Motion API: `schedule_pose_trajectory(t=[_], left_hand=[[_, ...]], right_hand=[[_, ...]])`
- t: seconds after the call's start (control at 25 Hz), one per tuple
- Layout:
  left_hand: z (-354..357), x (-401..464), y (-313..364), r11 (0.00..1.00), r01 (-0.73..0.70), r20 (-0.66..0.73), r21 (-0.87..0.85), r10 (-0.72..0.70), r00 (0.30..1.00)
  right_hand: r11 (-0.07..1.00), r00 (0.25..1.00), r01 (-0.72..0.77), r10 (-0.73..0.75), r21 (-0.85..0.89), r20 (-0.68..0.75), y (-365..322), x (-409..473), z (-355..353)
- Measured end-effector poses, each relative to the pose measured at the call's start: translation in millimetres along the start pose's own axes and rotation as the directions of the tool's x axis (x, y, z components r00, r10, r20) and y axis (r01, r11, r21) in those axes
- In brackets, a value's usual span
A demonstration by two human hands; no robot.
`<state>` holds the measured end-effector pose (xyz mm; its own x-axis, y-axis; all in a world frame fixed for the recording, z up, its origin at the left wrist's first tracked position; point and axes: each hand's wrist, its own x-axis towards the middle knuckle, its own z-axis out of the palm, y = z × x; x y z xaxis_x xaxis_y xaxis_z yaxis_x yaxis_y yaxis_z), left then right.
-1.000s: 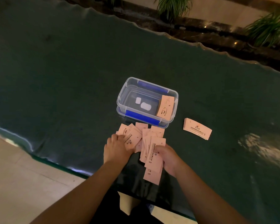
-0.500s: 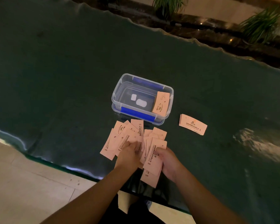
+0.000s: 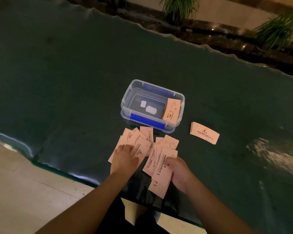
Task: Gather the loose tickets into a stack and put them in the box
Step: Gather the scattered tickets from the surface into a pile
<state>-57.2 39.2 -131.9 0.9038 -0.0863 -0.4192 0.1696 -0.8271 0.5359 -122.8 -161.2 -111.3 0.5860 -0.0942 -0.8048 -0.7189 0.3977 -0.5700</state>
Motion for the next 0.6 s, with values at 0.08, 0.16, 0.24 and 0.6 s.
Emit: schedule_pose_trajectory(t=[0.08,0.16,0.24,0.6], left_hand=[[7.2,-2.5,6.0,0.996,-0.022,0.048,-0.087,0.026,0.999],[15.1,-7.3,11.5,0.991,-0.062,0.076,-0.12,0.072,0.994],[18.0,-8.7,11.0,0.988,-0.1,0.1,-0.12,0.112,0.989],[-4.5,9.1,-5.6,0.982,0.139,-0.142,0.128,-0.12,0.983]], right_hand=[[1.0,0.999,0.005,-0.005,0.003,0.036,0.6,-2.4,8.9],[1.0,0.999,0.025,-0.024,-0.019,0.03,0.0,-4.2,17.3],[0.998,0.999,0.046,-0.046,-0.04,0.005,-1.5,-3.8,22.0],[0.98,0.996,0.079,-0.086,-0.183,-0.031,-8.1,2.4,27.2]])
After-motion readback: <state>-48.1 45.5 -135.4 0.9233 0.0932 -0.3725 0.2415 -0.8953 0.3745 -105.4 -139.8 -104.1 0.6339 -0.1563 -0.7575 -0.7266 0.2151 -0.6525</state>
